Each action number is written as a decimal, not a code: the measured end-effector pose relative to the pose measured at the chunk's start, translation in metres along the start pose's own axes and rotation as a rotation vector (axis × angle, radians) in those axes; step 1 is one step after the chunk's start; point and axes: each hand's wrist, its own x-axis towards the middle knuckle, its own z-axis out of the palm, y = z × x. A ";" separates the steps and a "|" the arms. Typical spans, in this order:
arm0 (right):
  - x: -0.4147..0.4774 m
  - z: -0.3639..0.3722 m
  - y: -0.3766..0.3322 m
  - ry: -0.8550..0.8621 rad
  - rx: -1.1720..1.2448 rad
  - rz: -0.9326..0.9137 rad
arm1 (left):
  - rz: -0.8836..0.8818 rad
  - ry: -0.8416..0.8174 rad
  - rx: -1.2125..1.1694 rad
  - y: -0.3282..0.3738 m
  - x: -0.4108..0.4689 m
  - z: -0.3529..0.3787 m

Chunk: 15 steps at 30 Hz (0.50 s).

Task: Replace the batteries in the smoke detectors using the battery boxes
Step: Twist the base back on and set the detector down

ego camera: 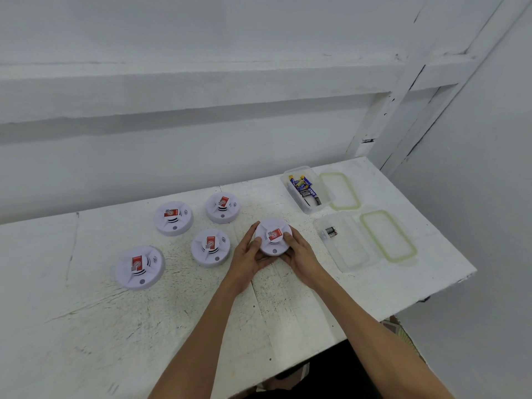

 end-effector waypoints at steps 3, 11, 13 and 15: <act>0.000 0.000 0.000 -0.001 0.002 0.001 | 0.001 -0.003 0.004 0.000 0.000 0.000; 0.000 0.001 -0.001 0.008 0.011 0.009 | -0.001 -0.008 -0.001 0.000 -0.001 -0.001; 0.000 0.000 -0.001 0.010 0.010 0.011 | -0.002 -0.005 -0.002 0.000 -0.001 0.000; 0.000 0.000 0.000 0.006 0.006 0.012 | -0.003 -0.005 -0.001 0.000 0.000 0.000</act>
